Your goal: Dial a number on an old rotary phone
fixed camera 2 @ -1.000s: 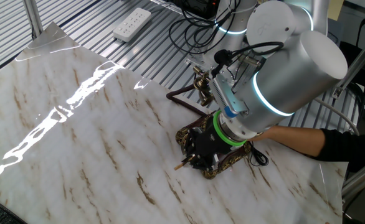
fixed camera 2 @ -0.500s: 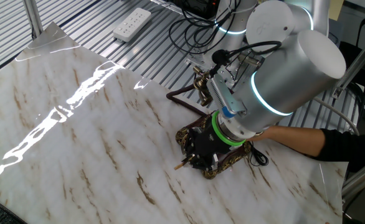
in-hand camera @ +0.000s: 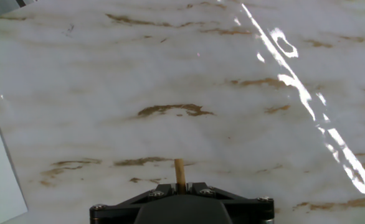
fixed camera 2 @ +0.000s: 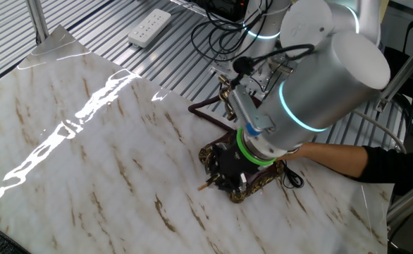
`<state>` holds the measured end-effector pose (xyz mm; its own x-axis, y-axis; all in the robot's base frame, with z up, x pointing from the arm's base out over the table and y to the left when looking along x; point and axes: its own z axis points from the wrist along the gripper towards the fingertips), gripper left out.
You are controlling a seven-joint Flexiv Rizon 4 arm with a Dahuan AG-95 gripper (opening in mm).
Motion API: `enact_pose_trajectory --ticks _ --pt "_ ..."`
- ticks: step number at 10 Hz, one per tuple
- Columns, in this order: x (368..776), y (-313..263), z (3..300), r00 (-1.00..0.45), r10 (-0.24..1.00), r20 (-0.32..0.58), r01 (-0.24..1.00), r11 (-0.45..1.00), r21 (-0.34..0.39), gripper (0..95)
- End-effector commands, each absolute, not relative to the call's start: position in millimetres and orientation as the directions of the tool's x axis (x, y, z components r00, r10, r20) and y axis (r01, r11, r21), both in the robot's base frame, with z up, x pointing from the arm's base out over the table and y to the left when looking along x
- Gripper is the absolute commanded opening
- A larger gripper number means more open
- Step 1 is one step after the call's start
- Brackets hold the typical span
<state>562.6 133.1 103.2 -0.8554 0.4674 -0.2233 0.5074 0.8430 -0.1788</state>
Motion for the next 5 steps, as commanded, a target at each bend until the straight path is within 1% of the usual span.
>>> enact_pose_trajectory --ticks 1,5 --pt "562.1 132.5 109.1 -0.865 0.475 -0.162 0.498 0.854 -0.152 0.0" --pt "559.3 132.1 118.2 -0.872 0.484 -0.075 0.49 0.864 -0.113 0.0"
